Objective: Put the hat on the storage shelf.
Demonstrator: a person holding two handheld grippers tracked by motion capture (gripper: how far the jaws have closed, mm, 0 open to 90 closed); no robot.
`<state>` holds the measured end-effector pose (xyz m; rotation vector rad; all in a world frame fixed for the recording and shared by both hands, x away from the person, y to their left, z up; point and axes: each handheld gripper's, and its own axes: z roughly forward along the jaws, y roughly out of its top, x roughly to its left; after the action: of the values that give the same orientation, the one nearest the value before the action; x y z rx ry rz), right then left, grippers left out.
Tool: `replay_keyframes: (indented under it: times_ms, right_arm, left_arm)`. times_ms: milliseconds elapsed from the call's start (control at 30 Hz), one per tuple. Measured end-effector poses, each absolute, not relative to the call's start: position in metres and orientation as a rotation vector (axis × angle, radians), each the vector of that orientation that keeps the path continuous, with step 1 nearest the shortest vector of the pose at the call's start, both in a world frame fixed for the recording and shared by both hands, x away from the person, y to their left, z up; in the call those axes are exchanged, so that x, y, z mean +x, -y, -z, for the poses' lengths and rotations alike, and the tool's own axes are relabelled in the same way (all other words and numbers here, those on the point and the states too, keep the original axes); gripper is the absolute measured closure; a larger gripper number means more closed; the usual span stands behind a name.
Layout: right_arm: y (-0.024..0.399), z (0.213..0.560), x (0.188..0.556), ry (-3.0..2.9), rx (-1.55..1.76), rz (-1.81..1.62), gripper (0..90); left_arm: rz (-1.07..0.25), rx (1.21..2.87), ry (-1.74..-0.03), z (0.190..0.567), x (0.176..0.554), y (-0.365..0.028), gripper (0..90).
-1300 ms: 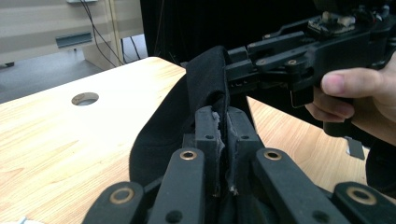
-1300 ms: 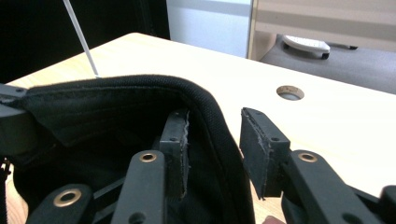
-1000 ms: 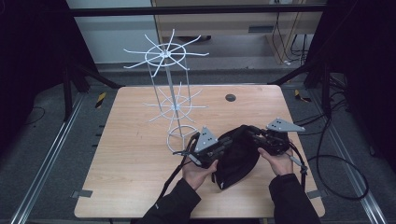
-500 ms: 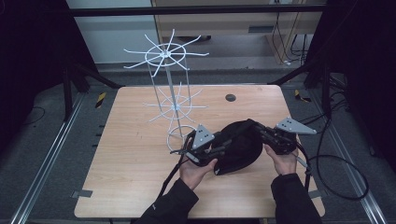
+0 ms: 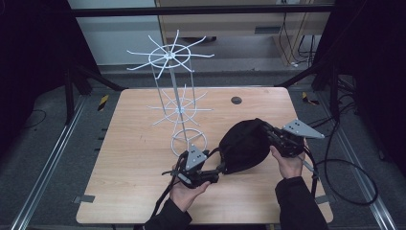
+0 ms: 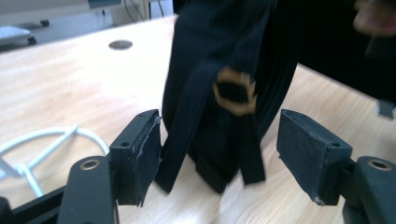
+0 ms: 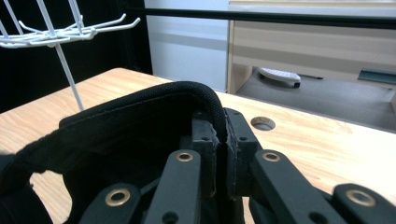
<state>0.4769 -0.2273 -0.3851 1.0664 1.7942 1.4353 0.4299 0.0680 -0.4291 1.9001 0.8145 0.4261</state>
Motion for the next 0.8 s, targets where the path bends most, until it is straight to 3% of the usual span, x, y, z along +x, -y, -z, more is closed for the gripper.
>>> replay_keyframes:
  times_ms: [233, 467, 533, 667, 800]
  right_arm:
    - [0.220, 0.378, 0.476, -1.768, 1.041, -1.444, 84.4]
    - [0.215, 0.376, 0.473, -1.781, 0.975, -1.466, 84.4]
    - [0.215, 0.377, 0.472, -1.796, 0.953, -1.456, 84.3]
    - [0.219, 0.379, 0.467, -1.818, 0.916, -1.484, 84.4]
    - [0.225, 0.385, 0.460, -1.851, 0.886, -1.514, 84.4]
  left_arm:
    - [-0.401, 1.964, -0.846, 0.455, 0.437, -0.053, 31.5]
    - [-0.375, 1.936, -0.898, 0.466, 0.454, -0.051, 67.1]
    - [-0.373, 1.923, -0.899, 0.467, 0.457, -0.052, 73.7]
    - [-0.396, 1.908, -0.887, 0.469, 0.459, -0.052, 82.2]
    - [-0.422, 1.891, -0.887, 0.472, 0.459, -0.052, 82.9]
